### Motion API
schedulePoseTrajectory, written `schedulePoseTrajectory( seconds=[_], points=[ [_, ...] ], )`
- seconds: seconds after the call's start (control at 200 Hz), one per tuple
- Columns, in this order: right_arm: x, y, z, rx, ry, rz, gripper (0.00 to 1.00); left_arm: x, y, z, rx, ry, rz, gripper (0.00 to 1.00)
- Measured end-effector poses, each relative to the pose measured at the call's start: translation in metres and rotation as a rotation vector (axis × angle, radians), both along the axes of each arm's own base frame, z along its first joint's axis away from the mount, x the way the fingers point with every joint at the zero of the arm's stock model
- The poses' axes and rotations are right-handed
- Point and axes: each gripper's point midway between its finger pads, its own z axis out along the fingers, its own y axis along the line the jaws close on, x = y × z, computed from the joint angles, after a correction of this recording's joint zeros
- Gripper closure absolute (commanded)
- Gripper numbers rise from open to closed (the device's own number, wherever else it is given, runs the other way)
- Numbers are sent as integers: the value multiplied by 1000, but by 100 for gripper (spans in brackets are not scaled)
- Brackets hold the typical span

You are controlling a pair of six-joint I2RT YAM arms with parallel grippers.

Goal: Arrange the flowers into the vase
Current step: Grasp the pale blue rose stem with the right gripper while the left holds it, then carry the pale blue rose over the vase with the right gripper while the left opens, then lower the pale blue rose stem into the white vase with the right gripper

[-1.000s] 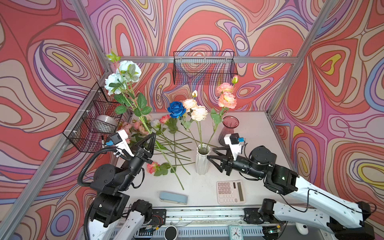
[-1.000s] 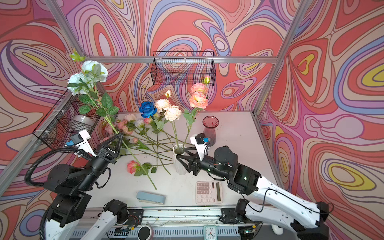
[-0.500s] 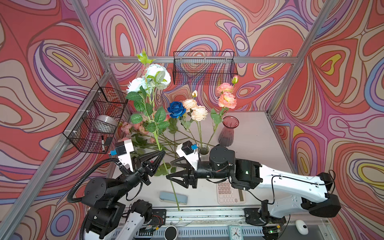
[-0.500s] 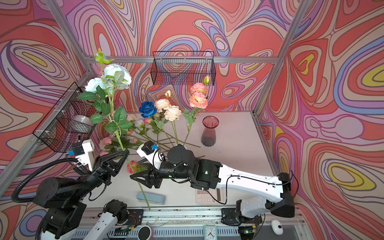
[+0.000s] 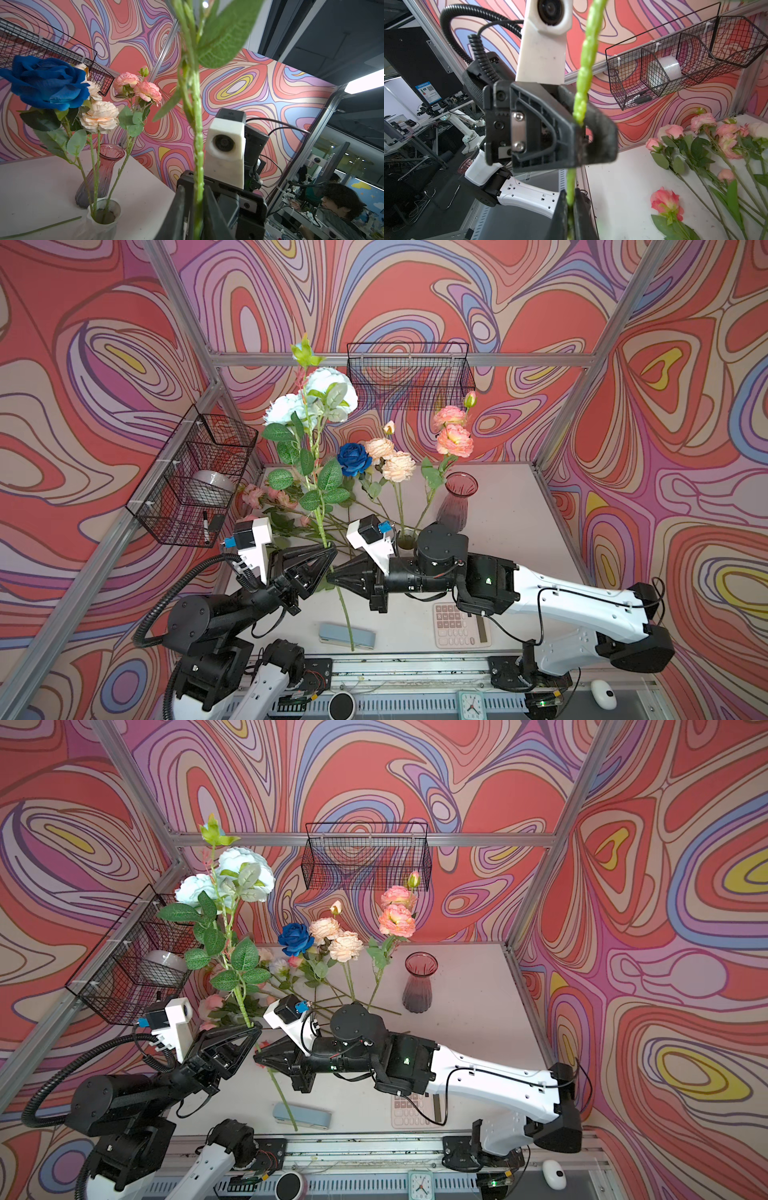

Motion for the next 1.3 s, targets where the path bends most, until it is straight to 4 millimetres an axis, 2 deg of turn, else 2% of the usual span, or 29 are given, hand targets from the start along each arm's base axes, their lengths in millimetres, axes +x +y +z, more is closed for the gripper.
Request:
schedulePoseTrajectory(
  seconds=[0.055,0.08,0.15,0.23,0.285,0.441,0.536,0.686,0.911,1.026,1.117,1.202,1.302],
  points=[
    [0,-6,-6,-9,0,-16,100,3,0,-1,-3,9,1,10],
    [1,-10,-10,-14,-2,-27,100,4,0,-1,-5,12,5,1],
    [6,-23,-15,-25,-13,-76,100,5,2,0,-12,14,18,0],
    [14,-42,-12,-18,-39,-152,100,5,6,0,-19,12,46,0],
    [21,-58,-3,1,-66,-216,100,4,11,0,-23,2,80,0],
    [41,-107,42,92,-181,-408,100,-4,31,-8,-44,-33,201,0],
    [55,-125,64,121,-257,-518,100,-1,38,-20,-39,-20,253,0],
    [78,-129,81,104,-381,-673,100,14,40,-43,-6,55,297,0],
    [104,-121,72,7,-508,-766,100,21,40,-57,23,102,319,0],
    [125,-134,79,7,-508,-820,100,21,40,-58,25,105,319,0],
    [150,-151,81,20,-475,-877,100,22,40,-59,26,108,319,0],
    [166,-161,72,20,-431,-904,100,24,39,-62,30,116,319,0],
    [172,-155,49,2,-378,-878,100,25,39,-64,33,121,319,0]
  ],
)
